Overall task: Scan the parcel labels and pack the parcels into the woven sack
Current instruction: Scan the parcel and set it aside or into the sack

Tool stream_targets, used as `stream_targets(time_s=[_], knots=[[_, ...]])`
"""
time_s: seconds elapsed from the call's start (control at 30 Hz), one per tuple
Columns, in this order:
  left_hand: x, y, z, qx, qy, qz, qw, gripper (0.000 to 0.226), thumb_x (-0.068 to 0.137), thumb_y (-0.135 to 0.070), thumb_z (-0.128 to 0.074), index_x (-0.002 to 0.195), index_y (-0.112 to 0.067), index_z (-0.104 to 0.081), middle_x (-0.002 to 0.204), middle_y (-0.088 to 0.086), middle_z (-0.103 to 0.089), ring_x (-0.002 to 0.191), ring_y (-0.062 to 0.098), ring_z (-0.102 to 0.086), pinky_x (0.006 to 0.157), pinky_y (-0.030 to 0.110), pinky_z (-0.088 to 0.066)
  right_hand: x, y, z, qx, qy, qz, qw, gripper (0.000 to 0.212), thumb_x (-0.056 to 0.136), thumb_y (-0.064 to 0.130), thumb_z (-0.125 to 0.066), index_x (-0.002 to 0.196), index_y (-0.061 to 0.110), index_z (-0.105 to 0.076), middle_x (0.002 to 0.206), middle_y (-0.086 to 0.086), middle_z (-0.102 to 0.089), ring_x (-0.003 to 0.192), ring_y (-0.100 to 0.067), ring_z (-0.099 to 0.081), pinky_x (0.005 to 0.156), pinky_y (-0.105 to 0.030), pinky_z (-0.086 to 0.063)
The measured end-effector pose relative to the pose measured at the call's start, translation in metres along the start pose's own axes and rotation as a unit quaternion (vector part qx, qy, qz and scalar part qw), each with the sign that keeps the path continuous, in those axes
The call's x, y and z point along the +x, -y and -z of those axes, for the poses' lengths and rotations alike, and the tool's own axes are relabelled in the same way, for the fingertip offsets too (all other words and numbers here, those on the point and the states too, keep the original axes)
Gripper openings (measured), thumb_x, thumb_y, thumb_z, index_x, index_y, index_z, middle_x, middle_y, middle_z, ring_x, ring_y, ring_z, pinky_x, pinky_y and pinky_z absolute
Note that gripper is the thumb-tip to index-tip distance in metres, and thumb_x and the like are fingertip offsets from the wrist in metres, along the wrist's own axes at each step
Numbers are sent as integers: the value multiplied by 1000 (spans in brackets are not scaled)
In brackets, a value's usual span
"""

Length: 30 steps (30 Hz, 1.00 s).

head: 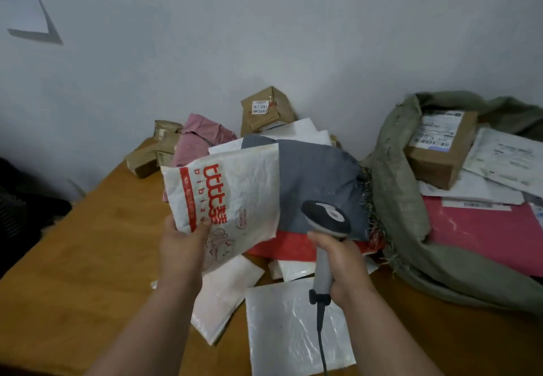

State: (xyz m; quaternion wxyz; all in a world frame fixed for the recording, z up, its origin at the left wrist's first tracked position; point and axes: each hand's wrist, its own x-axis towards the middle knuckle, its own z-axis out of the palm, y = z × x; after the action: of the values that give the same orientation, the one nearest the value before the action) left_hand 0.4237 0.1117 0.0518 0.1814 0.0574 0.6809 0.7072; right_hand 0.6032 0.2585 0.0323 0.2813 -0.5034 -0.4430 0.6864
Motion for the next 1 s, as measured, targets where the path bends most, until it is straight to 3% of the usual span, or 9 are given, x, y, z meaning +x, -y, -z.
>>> stream_targets(time_s=[0.07,0.13,0.23,0.37,0.5,0.67,0.77,0.9,1.0], knots=[[1,-21,7,83,-3,-137,987,34,90,-10,-70,116,-30,-59,110,-7,-69,107,23,-66,85,50,-58,-14,7,-21,54,-4,16,998,35,79,22,-82,111,12,-70,90,-7,-77,87,-25,-72,76,-42,-56],[-1,-33,14,219,-32,-278,935,32,85,-10,-74,92,-35,-53,91,-14,-62,93,18,-62,85,48,-53,-32,16,-45,92,18,18,995,31,82,27,-80,109,17,-71,86,-3,-79,79,-20,-75,67,-36,-55],[-6,-34,27,340,-21,-427,838,35,70,-9,-84,79,-29,-57,83,-15,-56,85,17,-52,81,32,-23,-58,25,-77,128,63,9,990,52,67,44,-82,114,24,-71,100,-4,-79,94,-28,-74,82,-47,-60],[-7,-18,52,392,11,-517,761,37,58,-14,-94,78,-21,-64,99,1,-65,102,23,-47,82,29,-15,-85,32,-96,195,138,-12,971,68,62,59,-77,120,24,-72,116,-11,-75,106,-38,-71,96,-60,-53],[-8,-5,66,409,42,-541,734,45,52,-19,-96,83,-21,-63,106,4,-63,109,28,-44,89,42,-26,-97,28,-101,197,152,-1,969,72,59,52,-83,122,19,-71,116,-16,-74,107,-45,-68,96,-67,-49],[-10,3,68,412,128,-523,735,56,56,-17,-94,91,-30,-51,117,4,-64,117,30,-49,91,55,-39,-102,24,-101,144,73,11,987,31,80,-2,-74,111,4,-71,99,-17,-77,86,-41,-75,68,-55,-61],[-8,6,74,415,187,-477,752,35,74,-46,-75,102,-40,-54,134,-11,-55,128,19,-45,103,48,-26,-97,28,-95,150,36,26,988,26,83,-10,-66,107,-1,-69,98,-21,-76,81,-43,-74,64,-56,-60],[0,-2,80,315,145,-264,900,46,79,-76,-40,114,-49,-51,131,-22,-46,128,7,-40,110,44,-20,-90,35,-80,147,64,32,987,29,83,-9,-65,111,-4,-67,102,-24,-75,87,-48,-73,75,-67,-57],[15,-23,77,185,83,-20,979,65,82,-68,-61,137,-40,-42,140,-3,-50,120,27,-57,99,58,-47,-87,32,-68,131,138,23,981,41,74,-3,-70,114,-7,-68,111,-27,-72,98,-49,-70,85,-67,-54]])
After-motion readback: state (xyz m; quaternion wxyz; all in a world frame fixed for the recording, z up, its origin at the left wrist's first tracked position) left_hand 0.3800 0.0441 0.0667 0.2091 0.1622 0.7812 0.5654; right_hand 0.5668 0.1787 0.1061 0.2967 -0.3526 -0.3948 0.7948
